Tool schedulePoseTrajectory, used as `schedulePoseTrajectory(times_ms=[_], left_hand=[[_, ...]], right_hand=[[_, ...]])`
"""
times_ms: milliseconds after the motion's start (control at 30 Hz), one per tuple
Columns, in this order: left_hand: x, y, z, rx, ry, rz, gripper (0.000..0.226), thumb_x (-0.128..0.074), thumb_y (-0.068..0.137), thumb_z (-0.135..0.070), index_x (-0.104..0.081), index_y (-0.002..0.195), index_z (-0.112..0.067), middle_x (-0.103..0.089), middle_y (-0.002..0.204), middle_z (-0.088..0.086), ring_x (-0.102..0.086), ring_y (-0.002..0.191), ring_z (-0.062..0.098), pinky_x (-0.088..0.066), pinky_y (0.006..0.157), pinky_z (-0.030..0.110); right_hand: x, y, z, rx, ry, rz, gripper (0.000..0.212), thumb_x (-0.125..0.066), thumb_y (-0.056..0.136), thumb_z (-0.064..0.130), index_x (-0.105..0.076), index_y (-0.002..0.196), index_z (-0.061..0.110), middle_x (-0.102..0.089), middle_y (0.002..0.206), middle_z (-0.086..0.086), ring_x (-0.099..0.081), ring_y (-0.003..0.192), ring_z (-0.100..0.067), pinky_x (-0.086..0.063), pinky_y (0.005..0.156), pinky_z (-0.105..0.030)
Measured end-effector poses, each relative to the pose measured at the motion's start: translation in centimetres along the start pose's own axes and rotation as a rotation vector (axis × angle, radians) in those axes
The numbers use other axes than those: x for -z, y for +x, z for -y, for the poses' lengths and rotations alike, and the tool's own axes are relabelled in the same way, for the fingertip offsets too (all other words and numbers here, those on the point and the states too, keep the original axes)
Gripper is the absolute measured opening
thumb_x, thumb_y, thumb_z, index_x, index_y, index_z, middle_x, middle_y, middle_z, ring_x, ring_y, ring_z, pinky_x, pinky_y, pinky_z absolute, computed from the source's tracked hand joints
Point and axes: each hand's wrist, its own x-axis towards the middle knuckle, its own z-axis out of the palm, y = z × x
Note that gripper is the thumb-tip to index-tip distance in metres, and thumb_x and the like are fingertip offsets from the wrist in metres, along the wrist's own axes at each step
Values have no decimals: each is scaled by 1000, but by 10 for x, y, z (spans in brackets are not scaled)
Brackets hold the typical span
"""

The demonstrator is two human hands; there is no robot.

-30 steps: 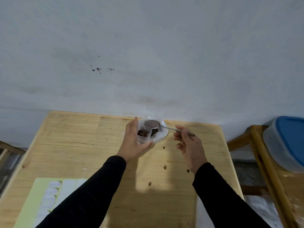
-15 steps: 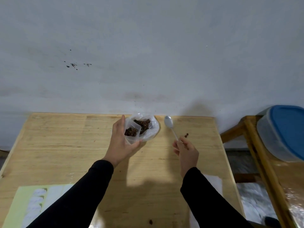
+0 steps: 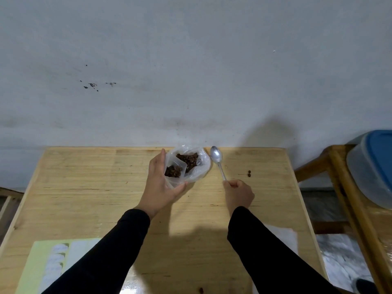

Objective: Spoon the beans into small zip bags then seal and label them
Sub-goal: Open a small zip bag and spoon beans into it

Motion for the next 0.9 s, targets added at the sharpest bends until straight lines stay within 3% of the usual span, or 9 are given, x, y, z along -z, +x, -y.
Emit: schedulePoseTrajectory(times_ms=[100,267,367,467,600,733,833,900], left_hand=[[2,-1,0,4,-1,-3,114,-81,68,-35,-5,151,-15,-20,133,-9,-25,127,3,-21,111,21],[9,-7,-3,-20,-19,-30,114,-79,68,-41,-7,151,-13,-21,134,-7,-24,127,2,-21,111,21],[12,-10,-7,-52,-23,-51,114,-81,68,-38,-7,151,-17,-24,138,-2,-26,129,5,-23,113,25],[14,-14,-13,-76,-32,-75,114,-83,68,-28,-7,151,-18,-26,141,1,-26,129,4,-25,114,27],[19,-19,-23,-131,-41,-106,114,-84,68,-28,-8,151,-18,-26,139,-2,-24,127,-7,-21,110,11],[27,-25,-32,-186,-56,-138,114,-83,67,-33,-8,151,-18,-27,140,-1,-20,128,-13,-18,106,4],[37,-33,-36,-197,-67,-149,116,-85,66,-34,-8,151,-18,-27,138,-3,-19,126,-16,-17,104,1],[45,-39,-36,-184,-99,-131,120,-83,62,-45,-8,151,-19,-27,138,-5,-22,127,-12,-17,104,2]], right_hand=[[3,0,2,34,-37,27,17,-63,86,23,-72,90,10,-67,82,0,-51,72,-11,-30,57,-10],[13,0,5,68,-67,68,14,-61,82,25,-70,73,20,-63,68,3,-57,70,-15,-29,53,-7],[20,-11,22,142,128,87,12,-65,83,26,-74,82,18,-66,71,6,-59,71,-10,-34,60,-5],[30,-37,53,295,359,278,9,-70,82,25,-76,84,19,-66,64,16,-58,65,-2,-45,67,-14],[43,-66,86,423,394,498,10,-71,81,23,-76,88,18,-69,69,17,-61,68,4,-44,67,-8],[47,-83,98,502,386,542,16,-71,82,19,-75,94,8,-74,88,2,-66,76,1,-48,71,-10],[48,-94,106,552,354,527,11,-69,83,15,-75,88,6,-73,79,2,-64,67,2,-48,65,-11],[48,-101,114,614,259,490,10,-70,82,15,-75,84,7,-70,73,6,-60,62,5,-47,63,-10]])
